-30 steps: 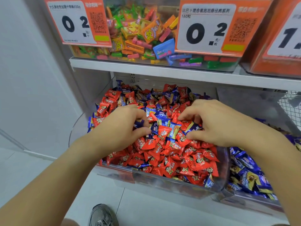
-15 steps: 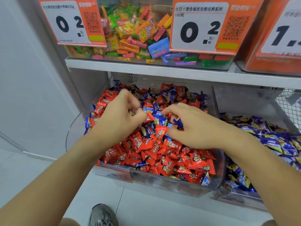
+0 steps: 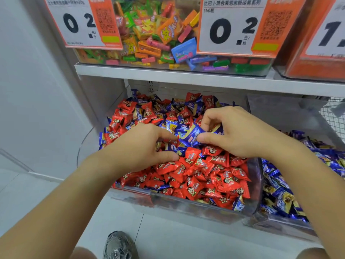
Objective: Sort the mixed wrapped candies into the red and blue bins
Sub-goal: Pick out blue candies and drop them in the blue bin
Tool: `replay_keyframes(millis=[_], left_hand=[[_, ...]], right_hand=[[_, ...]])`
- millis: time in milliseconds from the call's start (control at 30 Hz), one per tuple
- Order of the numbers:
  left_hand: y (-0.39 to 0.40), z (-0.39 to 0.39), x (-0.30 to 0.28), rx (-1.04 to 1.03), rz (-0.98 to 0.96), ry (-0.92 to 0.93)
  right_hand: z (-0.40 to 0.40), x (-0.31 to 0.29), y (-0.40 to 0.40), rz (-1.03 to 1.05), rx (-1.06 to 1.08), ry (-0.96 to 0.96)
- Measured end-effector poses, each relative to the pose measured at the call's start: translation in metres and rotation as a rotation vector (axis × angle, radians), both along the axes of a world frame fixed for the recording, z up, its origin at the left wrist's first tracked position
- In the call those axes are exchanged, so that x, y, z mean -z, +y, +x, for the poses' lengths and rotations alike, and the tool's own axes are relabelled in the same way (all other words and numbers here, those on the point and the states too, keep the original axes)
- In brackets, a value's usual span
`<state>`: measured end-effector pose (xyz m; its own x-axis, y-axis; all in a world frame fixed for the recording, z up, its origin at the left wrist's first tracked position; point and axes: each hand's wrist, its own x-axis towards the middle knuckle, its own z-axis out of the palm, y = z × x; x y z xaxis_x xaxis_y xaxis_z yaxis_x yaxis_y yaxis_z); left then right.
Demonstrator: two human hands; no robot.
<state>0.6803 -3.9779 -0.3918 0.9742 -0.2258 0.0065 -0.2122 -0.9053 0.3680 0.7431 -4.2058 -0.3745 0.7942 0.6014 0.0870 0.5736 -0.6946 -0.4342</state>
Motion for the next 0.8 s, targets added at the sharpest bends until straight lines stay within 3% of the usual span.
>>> replay_keyframes(millis=[167,400,600,800], left_hand=[[0.002,0.003,0.0,-0.022,-0.016,-0.064],[-0.006,0.009,0.0,-0.204,-0.23,-0.278],[-0.03,0.02,0.006,-0.133,-0.186,-0.097],[-0.031,0.027,0.004,-0.143,-0.202,-0.146]], right_hand=[[0.003,0.0,0.0,0.163,0.041,0.064],[0.008,0.004,-0.001,0.304,0.106,0.194],[0.015,0.008,-0.005,0.368,0.209,0.275],[0.014,0.005,-0.015,0.258,0.237,0.153]])
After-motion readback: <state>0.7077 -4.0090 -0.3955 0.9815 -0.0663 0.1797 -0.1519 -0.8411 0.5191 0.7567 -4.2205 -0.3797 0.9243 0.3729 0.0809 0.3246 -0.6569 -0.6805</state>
